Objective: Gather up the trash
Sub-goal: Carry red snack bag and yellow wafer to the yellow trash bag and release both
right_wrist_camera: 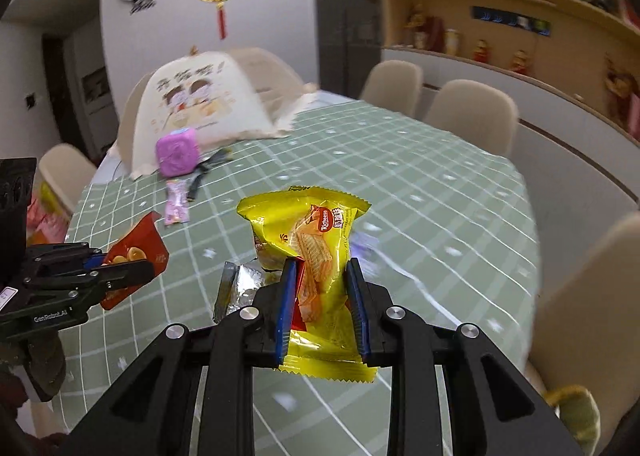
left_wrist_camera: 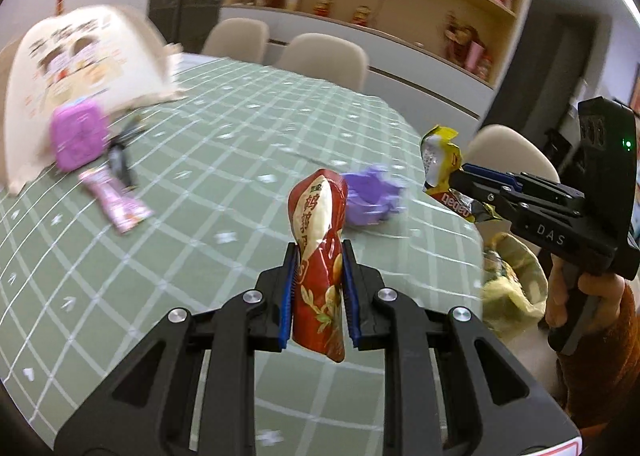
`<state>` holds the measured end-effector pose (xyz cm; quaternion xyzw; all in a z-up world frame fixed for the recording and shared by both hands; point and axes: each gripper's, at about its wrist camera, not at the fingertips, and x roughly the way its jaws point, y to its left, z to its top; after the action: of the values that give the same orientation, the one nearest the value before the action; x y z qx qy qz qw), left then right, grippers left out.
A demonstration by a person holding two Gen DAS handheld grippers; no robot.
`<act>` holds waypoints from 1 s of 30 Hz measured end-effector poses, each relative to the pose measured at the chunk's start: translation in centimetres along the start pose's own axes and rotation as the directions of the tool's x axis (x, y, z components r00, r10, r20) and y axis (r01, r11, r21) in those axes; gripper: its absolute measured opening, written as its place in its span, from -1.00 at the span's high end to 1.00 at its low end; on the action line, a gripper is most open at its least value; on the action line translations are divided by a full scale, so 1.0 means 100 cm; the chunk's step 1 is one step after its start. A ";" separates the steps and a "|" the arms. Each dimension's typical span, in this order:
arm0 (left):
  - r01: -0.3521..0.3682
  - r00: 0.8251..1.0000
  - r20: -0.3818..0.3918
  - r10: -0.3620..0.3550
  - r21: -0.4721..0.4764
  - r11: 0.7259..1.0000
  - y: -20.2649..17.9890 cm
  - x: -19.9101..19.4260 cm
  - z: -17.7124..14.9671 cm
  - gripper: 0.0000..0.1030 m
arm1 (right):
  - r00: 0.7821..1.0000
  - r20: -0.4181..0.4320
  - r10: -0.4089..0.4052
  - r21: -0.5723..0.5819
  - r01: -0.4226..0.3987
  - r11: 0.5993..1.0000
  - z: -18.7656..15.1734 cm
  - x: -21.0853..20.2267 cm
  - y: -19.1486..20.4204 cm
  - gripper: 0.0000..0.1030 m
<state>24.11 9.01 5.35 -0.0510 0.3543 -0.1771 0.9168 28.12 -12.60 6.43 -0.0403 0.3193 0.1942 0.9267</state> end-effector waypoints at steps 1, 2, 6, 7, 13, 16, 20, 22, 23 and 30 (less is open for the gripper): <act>0.012 1.000 0.001 -0.012 0.021 1.000 -0.014 0.003 0.001 0.63 | 1.000 0.008 -0.016 0.008 0.015 1.000 -0.005 -0.008 -0.009 0.52; 0.024 1.000 0.000 -0.024 0.039 0.999 -0.028 0.007 0.002 0.63 | 1.000 0.015 -0.028 0.015 0.028 1.000 -0.010 -0.015 -0.016 0.52; 0.076 0.997 -0.013 -0.075 0.096 0.993 -0.072 0.022 0.004 0.63 | 0.995 0.028 -0.094 0.059 0.092 0.994 -0.036 -0.045 -0.052 0.52; 0.091 0.996 -0.021 -0.089 0.109 0.990 -0.085 0.028 0.004 0.63 | 0.993 0.028 -0.111 0.066 0.109 0.992 -0.041 -0.050 -0.059 0.52; 0.180 0.983 -0.074 -0.169 0.164 0.970 -0.147 0.061 0.002 0.63 | 0.976 0.024 -0.215 0.148 0.209 0.967 -0.078 -0.085 -0.112 0.52; 0.224 0.973 -0.103 -0.208 0.180 0.958 -0.174 0.079 -0.002 0.63 | 0.966 0.016 -0.259 0.210 0.250 0.945 -0.098 -0.100 -0.139 0.52; 0.283 0.955 -0.151 -0.255 0.200 0.938 -0.210 0.106 -0.009 0.63 | 0.944 0.009 -0.330 0.247 0.317 0.916 -0.119 -0.117 -0.163 0.52; 0.311 0.944 -0.179 -0.277 0.207 0.928 -0.224 0.121 -0.013 0.63 | 0.937 -0.001 -0.348 0.269 0.336 0.903 -0.130 -0.123 -0.176 0.52; 0.324 0.939 -0.193 -0.286 0.209 0.923 -0.232 0.128 -0.015 0.63 | 0.935 -0.009 -0.356 0.286 0.343 0.895 -0.138 -0.127 -0.184 0.52; 0.419 0.892 -0.282 -0.353 0.224 0.880 -0.291 0.181 -0.030 0.63 | 0.916 -0.071 -0.394 0.350 0.393 0.850 -0.173 -0.136 -0.220 0.52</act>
<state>26.09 -24.57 -1.89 0.0298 0.4134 -0.4102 0.8124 16.84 -40.86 -0.16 0.0646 0.3327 -0.0608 0.9388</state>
